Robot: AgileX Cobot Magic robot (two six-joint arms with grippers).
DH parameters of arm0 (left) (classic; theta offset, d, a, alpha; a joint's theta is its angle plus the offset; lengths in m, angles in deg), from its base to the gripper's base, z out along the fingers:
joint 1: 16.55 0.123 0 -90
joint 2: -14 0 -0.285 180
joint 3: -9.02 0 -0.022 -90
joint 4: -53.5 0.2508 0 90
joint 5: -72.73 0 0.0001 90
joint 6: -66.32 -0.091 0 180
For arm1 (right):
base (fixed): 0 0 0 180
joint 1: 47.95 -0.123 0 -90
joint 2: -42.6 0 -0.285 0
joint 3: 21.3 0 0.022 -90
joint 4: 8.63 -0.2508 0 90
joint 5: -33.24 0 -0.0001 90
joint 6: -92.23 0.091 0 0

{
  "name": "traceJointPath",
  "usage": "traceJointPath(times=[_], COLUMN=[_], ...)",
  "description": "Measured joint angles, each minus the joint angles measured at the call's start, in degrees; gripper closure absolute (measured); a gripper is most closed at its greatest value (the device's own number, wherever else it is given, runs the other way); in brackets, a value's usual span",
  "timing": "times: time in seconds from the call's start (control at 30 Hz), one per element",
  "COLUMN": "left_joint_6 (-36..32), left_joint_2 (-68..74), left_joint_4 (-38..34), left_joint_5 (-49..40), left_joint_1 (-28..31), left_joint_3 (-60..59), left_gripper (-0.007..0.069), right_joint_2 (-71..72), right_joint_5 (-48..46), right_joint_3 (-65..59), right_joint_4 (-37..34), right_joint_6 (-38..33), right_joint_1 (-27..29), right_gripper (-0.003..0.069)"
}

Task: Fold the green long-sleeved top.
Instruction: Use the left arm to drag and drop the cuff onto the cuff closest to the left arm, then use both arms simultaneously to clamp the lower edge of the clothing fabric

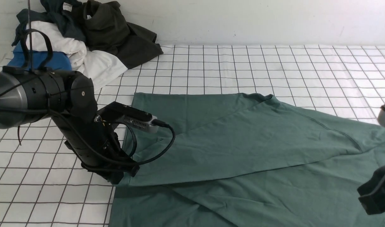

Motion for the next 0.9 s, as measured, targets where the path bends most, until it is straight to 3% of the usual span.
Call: traceJointPath(times=[0.1,0.27,0.4,0.47,0.7,0.9], left_joint_6=[-0.19,-1.11,-2.27,-4.07,-13.55,-19.73], left_joint_2=[-1.21,-6.72,-12.44,-16.86,-20.00,-17.74], left_joint_4=[-0.17,-1.93,-2.09,-1.60,-1.37,-1.69], left_joint_5=[-4.82,-11.47,-16.52,-17.91,-17.84,-10.57], left_joint_1=[0.00,-2.07,-8.47,-15.31,-29.51,-31.92], left_joint_3=[0.00,-0.14,-1.65,-5.04,-15.79,-19.91], left_gripper=[0.0350,0.0284,0.0308,0.0349,0.0430,0.0403], right_joint_2=[0.00,0.67,2.38,3.91,5.33,5.33], right_joint_5=[-4.21,-5.23,-5.29,-5.29,-5.69,-5.73], right_joint_3=[-0.01,-0.01,-0.01,-0.01,-0.01,-0.01], right_joint_4=[-3.12,-11.10,-17.26,-19.54,-15.41,-11.22], right_joint_6=[-1.07,-6.29,-10.64,-12.59,-13.42,-12.86], right_joint_1=[0.00,0.00,-0.14,-1.92,-9.87,-12.06], right_gripper=[0.0673,0.0673,0.0673,0.0673,0.0673,0.0673])
